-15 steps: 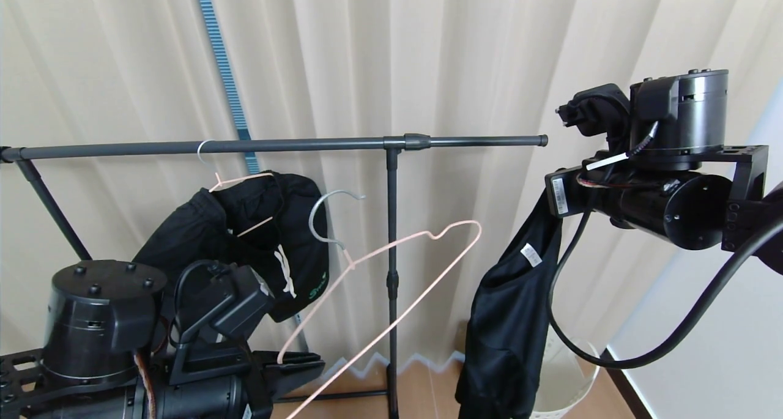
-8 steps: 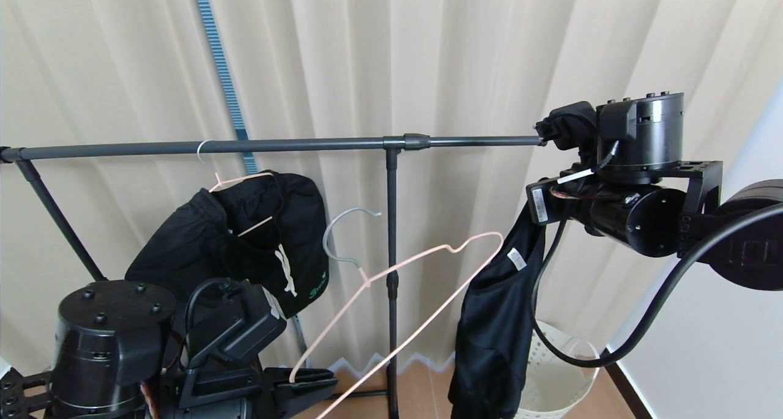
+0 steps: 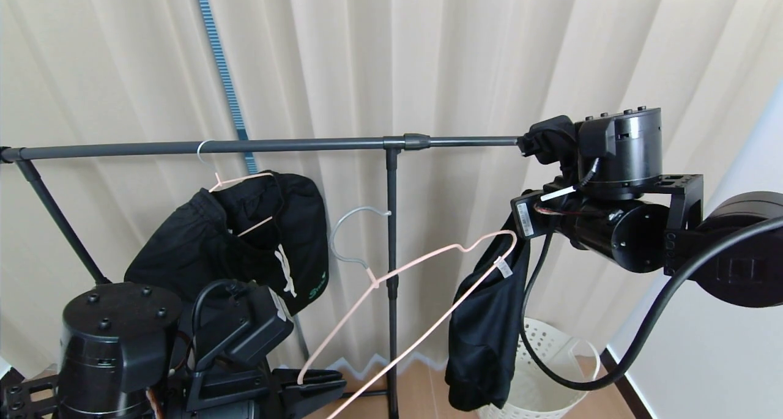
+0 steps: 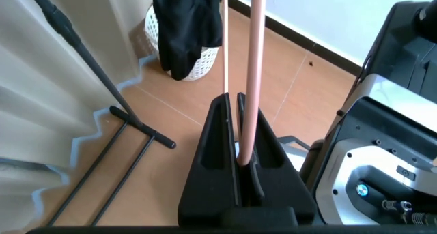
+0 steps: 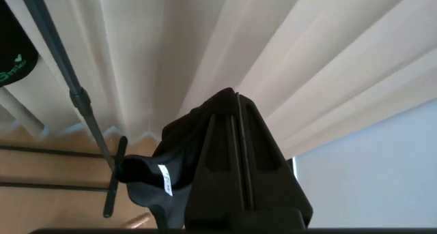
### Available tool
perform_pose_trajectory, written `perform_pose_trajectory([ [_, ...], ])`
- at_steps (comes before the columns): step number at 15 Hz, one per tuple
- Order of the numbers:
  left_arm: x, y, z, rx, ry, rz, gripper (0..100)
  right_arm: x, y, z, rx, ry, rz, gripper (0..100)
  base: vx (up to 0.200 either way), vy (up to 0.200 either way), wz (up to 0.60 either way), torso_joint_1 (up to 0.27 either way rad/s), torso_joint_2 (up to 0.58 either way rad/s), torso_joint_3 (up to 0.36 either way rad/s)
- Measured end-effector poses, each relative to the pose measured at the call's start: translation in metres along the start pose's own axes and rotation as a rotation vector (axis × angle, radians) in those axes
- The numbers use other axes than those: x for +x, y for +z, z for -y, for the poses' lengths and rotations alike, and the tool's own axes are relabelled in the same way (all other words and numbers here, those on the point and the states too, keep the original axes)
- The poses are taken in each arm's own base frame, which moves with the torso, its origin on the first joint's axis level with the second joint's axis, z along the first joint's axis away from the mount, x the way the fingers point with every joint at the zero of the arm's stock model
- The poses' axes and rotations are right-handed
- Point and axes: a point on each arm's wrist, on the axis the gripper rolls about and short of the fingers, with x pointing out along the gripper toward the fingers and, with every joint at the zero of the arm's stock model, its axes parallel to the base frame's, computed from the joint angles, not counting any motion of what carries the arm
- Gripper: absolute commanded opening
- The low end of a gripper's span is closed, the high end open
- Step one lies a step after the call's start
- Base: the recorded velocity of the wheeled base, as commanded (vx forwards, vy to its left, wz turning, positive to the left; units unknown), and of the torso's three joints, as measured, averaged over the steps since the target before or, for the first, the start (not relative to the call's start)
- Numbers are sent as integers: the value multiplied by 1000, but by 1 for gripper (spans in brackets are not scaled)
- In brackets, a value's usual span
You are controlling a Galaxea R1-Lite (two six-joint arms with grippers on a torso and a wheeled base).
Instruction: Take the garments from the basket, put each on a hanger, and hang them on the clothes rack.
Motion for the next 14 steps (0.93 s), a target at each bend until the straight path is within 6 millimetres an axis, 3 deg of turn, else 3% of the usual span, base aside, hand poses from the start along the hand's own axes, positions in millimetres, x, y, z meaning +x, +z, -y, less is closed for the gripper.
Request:
perform_pose_trajectory([
  [14, 19, -9, -17, -41, 49, -20, 0, -18, -11, -31, -52, 51, 9, 0, 0, 0, 0, 0, 0, 0],
])
